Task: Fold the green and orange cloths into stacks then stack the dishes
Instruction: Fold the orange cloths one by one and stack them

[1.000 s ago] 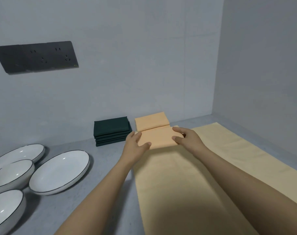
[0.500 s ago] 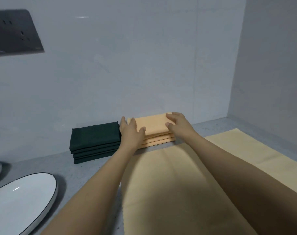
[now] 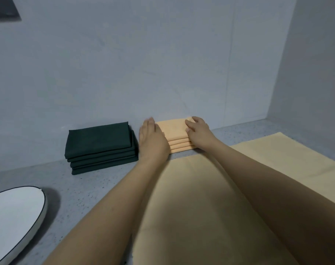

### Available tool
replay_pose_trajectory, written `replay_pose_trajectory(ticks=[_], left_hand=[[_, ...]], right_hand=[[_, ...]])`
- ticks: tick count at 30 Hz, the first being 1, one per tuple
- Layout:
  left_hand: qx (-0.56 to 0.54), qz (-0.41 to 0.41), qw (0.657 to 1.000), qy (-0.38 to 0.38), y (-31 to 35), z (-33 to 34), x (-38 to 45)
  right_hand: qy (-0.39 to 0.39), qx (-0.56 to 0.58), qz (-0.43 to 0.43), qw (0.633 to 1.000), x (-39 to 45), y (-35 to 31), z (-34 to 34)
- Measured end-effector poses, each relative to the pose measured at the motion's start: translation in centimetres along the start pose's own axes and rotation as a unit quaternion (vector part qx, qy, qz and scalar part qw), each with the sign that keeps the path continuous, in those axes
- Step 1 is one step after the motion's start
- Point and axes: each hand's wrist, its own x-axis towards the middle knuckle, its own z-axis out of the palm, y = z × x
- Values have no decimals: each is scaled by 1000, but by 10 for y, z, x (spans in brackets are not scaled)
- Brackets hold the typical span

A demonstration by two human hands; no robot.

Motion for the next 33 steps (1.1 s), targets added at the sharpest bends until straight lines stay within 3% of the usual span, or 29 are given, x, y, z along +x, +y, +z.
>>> replay_pose_trajectory(ticks=[8,18,22,27,33], left_hand=[[77,-8,985,-152,-4,8,-11],[54,-28,980,-187,-6,10,-15],[78,-16,982,-169,-4,8,-13],[63,12,994,-84,0,-1,-16],[56,36,998,-14,6,-6,-18]], right_hand=[[-6,-82,33,996,-9,7,12],[3,-191,50,980,-20,9,20],[31,-188,61,980,-24,10,23],[85,-114,57,988,-23,-2,13],[97,-128,25,987,-26,-8,7]])
